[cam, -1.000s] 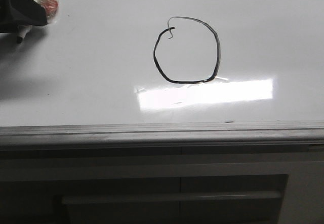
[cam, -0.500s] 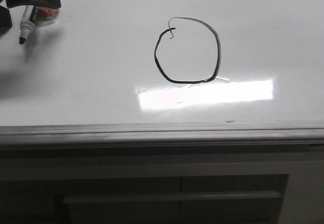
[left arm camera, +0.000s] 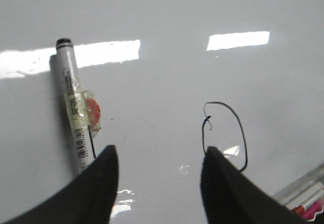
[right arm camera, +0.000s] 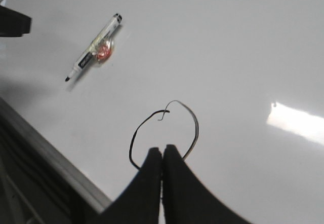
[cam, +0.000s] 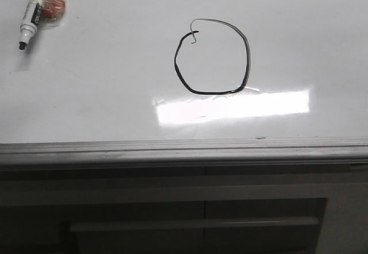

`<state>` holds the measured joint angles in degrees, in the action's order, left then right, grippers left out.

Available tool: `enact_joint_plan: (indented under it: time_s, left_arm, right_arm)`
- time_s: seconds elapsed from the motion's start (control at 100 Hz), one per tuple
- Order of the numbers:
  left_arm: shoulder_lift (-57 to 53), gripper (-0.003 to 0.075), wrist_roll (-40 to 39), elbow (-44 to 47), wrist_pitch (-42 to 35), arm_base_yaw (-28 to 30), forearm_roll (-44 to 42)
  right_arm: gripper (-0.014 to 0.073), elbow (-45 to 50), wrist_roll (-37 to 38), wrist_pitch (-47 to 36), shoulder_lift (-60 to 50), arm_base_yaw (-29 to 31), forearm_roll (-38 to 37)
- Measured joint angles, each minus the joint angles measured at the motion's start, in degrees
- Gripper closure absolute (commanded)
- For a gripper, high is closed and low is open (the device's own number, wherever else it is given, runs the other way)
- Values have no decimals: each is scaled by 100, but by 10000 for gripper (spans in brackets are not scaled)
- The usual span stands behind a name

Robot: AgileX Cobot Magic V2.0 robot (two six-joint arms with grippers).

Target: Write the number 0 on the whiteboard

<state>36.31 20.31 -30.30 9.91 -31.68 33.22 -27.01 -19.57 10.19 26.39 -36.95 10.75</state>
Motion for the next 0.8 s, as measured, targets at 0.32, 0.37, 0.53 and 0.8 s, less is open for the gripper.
enact_joint_plan:
  time_s: [0.32, 0.37, 0.53, 0.8]
  left_arm:
    - [-1268, 740, 36, 0, 929, 0, -911]
    - [-1291, 740, 36, 0, 945, 0, -923]
    - [-1311, 740, 36, 0, 970, 0, -931]
    - [-1311, 740, 46, 0, 970, 0, -931]
  right_arm:
    - [651, 808, 0, -1274, -395, 0, -9]
    - [651, 808, 0, -1302, -395, 0, -9]
    - [652, 808, 0, -1321, -395, 0, -9]
    - [652, 808, 0, -1350, -395, 0, -9]
